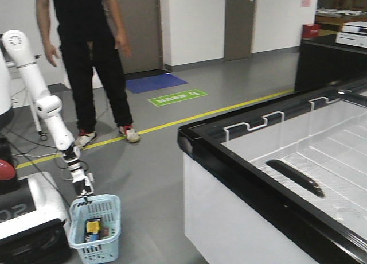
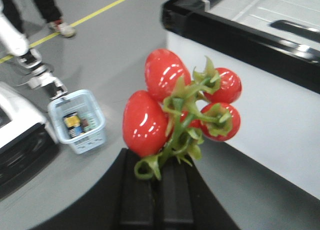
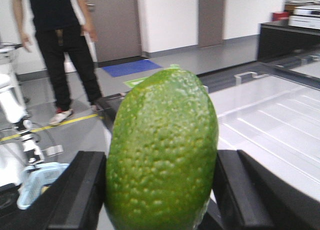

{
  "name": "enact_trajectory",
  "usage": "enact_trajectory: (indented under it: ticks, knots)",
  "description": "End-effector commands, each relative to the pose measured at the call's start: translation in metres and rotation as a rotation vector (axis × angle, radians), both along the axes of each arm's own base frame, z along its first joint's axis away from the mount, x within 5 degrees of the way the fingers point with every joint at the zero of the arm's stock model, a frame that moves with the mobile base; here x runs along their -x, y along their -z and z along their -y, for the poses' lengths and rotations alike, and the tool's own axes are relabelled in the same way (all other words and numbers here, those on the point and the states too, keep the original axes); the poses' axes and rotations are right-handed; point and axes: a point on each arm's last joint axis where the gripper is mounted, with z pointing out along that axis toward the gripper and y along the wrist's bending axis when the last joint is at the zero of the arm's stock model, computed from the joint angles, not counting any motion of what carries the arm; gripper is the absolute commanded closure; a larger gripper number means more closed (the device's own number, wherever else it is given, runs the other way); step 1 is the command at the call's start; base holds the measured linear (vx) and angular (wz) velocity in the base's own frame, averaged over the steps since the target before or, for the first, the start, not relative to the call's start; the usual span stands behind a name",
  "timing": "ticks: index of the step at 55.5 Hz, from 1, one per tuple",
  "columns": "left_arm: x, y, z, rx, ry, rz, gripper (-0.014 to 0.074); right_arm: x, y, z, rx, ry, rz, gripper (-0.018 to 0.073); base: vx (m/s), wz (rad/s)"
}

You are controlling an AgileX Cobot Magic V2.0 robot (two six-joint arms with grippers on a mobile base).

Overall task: Pick snacks and fruit into basket
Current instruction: 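Turn and drive up facing the other robot and its basket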

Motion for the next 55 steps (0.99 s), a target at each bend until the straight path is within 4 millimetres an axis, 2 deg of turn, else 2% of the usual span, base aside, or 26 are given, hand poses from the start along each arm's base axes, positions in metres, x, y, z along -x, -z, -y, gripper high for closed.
enact_trajectory:
  ticks: [1, 55]
  knots:
    - [-0.0019, -0.0146, 0.0002, 0.037, -0.017, 0.097, 0.0600, -0.0006, -0.0151, -0.0006, 0.028, -0.005, 0.100, 0.0564, 0.14, 0.67]
    - [-0.0019, -0.0146, 0.0002, 0.037, -0.017, 0.097, 0.0600, -0.0006, -0.0151, -0.0006, 0.028, -0.005, 0.100, 0.0564, 0.16, 0.55]
